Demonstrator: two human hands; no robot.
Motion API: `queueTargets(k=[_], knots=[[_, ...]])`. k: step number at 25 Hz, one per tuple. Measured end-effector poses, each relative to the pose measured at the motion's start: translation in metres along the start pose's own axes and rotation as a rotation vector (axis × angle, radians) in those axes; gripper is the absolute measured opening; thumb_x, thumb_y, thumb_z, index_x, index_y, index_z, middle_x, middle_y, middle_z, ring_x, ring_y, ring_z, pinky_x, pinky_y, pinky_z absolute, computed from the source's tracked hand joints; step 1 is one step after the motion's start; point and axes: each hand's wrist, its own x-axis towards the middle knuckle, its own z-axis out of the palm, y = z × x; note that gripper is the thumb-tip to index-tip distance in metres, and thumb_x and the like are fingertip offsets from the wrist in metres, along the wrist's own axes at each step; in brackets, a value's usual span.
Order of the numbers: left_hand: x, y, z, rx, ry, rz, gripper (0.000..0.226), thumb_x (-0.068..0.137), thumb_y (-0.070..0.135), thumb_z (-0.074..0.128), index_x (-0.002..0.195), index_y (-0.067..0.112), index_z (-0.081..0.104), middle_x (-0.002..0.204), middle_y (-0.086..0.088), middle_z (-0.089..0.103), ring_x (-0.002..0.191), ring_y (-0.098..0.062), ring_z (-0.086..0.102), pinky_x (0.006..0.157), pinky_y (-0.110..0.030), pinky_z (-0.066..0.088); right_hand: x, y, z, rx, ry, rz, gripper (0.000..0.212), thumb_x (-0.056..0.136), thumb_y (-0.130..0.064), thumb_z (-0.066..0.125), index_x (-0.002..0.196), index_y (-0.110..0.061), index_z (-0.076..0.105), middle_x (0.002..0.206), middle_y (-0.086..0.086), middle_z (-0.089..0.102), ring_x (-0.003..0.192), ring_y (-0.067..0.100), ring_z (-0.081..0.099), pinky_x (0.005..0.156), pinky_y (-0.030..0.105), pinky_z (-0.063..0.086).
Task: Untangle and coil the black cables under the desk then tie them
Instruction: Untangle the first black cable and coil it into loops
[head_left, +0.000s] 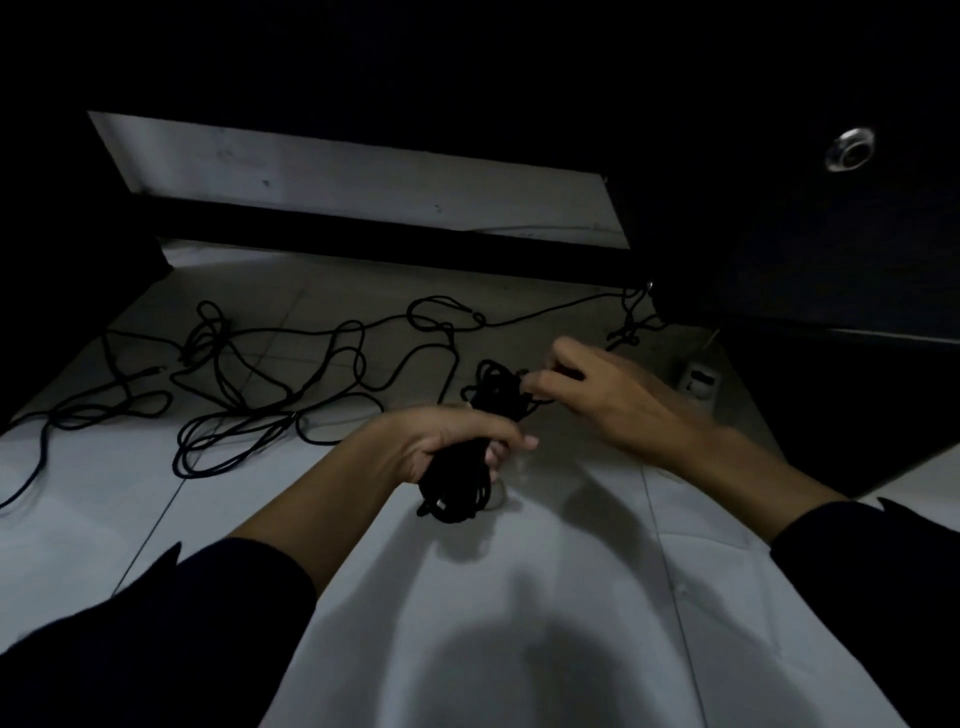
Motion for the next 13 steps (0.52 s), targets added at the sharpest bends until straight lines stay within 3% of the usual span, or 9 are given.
queueTargets(k=[3, 5, 6, 9, 12, 13], knots=[[0.017, 0.012, 0.007, 0.573, 0.031, -0.004, 0.012, 0.085, 0.015, 0.070, 0.079, 0.011, 0.060, 0.058, 0.000, 0.053, 0.046, -0.008, 0.047, 0.046, -0.018, 0.045, 0.012, 0.004, -0.010, -0.055, -0.032, -0.114, 0.018, 0.090, -0.017, 0.047, 0.101, -0.010, 0.060, 0.090, 0.009, 0.050, 0.073, 0.018, 0.047, 0.049, 0.030, 0.039], [0.025, 0.016, 0.009, 1.005, 0.083, 0.087, 0.016, 0.082, 0.021, 0.072, 0.084, 0.008, 0.063, 0.064, 0.000, 0.059, 0.051, -0.010, 0.052, 0.050, -0.018, 0.046, 0.024, 0.008, -0.013, 0.045, -0.086, -0.150, 0.013, 0.092, -0.018, 0.055, 0.092, -0.007, 0.061, 0.087, 0.009, 0.053, 0.071, 0.021, 0.052, 0.051, 0.035, 0.044], [0.027, 0.016, 0.010, 1.106, 0.096, 0.166, 0.017, 0.081, 0.021, 0.072, 0.086, 0.007, 0.064, 0.065, 0.001, 0.060, 0.053, -0.010, 0.053, 0.050, -0.017, 0.045, 0.030, 0.011, -0.013, 0.139, -0.139, -0.127, 0.014, 0.091, -0.019, 0.062, 0.090, -0.005, 0.063, 0.087, 0.009, 0.056, 0.073, 0.021, 0.056, 0.057, 0.037, 0.047], [0.027, 0.009, 0.012, 0.934, 0.033, 0.407, 0.015, 0.078, 0.011, 0.074, 0.085, 0.007, 0.062, 0.069, -0.004, 0.062, 0.061, -0.014, 0.058, 0.056, -0.024, 0.048, 0.042, 0.030, -0.007, 0.509, -0.270, 0.163, 0.017, 0.081, -0.025, 0.075, 0.086, -0.009, 0.072, 0.086, -0.002, 0.063, 0.082, 0.013, 0.061, 0.072, 0.028, 0.047], [0.024, 0.009, 0.012, 0.690, 0.002, 0.607, 0.012, 0.077, 0.008, 0.075, 0.076, 0.014, 0.064, 0.064, -0.001, 0.063, 0.058, -0.010, 0.059, 0.054, -0.026, 0.049, 0.036, 0.048, 0.009, 0.914, -0.249, 0.527, 0.004, 0.085, -0.008, 0.068, 0.086, -0.008, 0.072, 0.079, -0.003, 0.067, 0.076, 0.006, 0.062, 0.068, 0.020, 0.047], [0.025, 0.011, 0.014, 0.608, 0.032, 0.649, 0.014, 0.078, 0.011, 0.075, 0.071, 0.018, 0.066, 0.060, 0.000, 0.062, 0.053, -0.008, 0.057, 0.051, -0.023, 0.048, 0.031, 0.051, 0.015, 0.993, -0.204, 0.602, 0.012, 0.089, 0.000, 0.061, 0.086, -0.006, 0.071, 0.076, -0.004, 0.067, 0.072, 0.002, 0.061, 0.067, 0.017, 0.046]])
